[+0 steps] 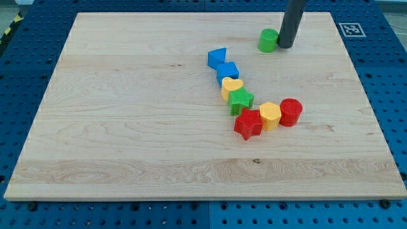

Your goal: Put the green circle diagonal to blue triangle

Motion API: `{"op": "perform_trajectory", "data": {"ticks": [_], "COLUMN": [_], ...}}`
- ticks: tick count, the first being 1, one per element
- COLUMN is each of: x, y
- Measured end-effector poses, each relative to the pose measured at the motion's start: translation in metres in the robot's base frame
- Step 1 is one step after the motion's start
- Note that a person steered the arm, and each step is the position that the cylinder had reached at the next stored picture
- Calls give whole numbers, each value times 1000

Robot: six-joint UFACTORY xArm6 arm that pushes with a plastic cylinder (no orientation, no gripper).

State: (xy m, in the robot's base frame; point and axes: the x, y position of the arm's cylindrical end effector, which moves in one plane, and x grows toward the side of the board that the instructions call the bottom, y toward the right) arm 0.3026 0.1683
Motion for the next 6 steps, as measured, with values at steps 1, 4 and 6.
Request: {"op": "perform_trajectory", "data": {"ticks": [1,4,6], "x": [-2,-3,13], "y": [0,0,0]}}
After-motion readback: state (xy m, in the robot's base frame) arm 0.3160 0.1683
